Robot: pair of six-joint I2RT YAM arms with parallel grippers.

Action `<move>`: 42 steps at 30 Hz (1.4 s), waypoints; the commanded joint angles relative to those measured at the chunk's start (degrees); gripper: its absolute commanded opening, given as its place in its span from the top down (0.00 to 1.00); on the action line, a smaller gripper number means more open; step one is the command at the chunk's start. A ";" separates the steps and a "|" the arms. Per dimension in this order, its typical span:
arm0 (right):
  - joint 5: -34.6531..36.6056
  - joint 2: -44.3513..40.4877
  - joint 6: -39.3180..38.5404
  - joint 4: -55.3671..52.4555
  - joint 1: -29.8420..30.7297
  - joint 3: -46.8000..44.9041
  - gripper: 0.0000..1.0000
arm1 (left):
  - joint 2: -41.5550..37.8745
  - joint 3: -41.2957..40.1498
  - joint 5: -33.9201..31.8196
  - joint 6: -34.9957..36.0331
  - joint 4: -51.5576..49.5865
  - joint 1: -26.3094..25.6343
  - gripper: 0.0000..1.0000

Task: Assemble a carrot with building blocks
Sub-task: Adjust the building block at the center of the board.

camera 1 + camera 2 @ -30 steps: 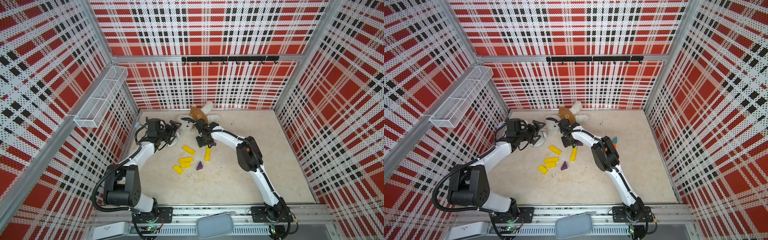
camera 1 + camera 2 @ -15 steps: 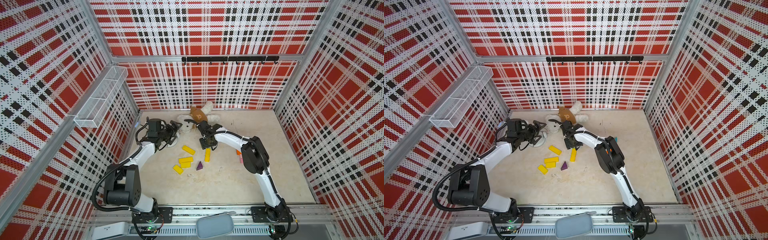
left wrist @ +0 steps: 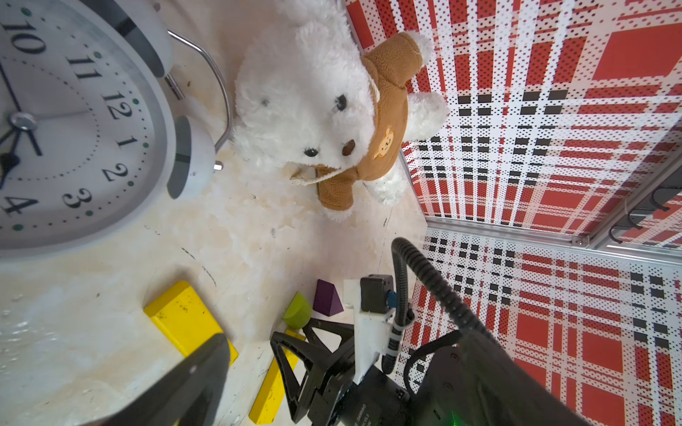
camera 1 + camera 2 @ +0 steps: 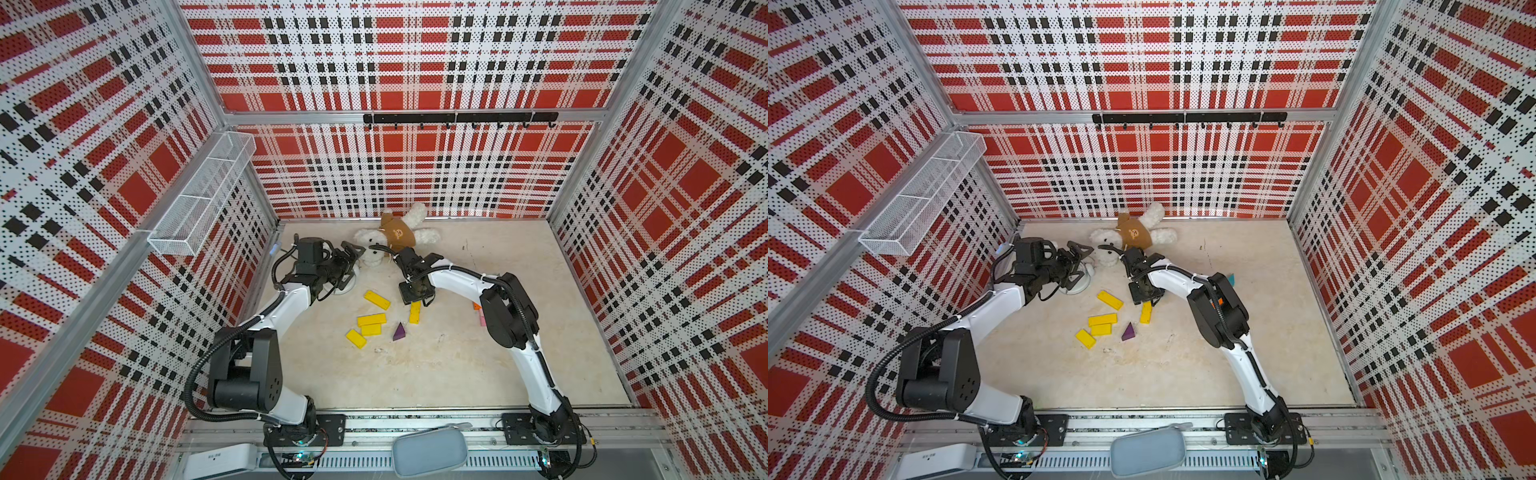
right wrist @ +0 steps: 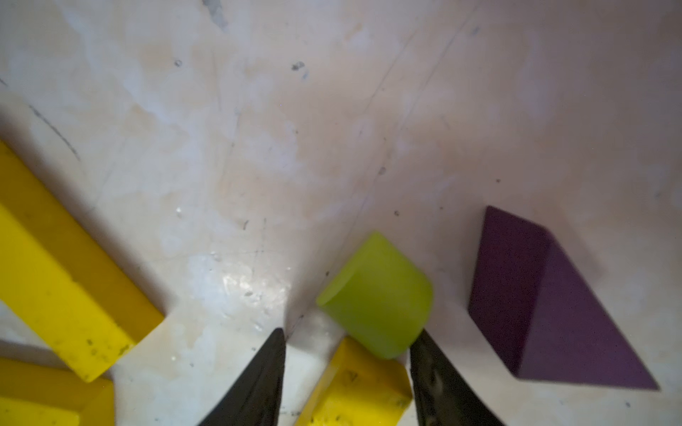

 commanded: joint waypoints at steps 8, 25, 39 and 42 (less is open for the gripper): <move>-6.37 5.38 -4.35 2.28 0.69 9.26 0.45 | 0.44 0.35 0.45 -0.57 1.42 -0.23 0.00; -7.35 13.52 -9.63 -3.95 1.04 22.03 0.44 | 0.86 0.59 1.02 -0.44 1.60 -0.04 0.01; 4.46 8.28 -11.85 -5.63 1.76 13.77 0.40 | 0.84 0.52 0.99 -0.44 2.02 -0.38 0.00; 6.18 8.33 -10.79 -6.17 1.58 14.75 0.42 | 1.02 0.46 1.06 -0.33 2.04 -0.50 0.00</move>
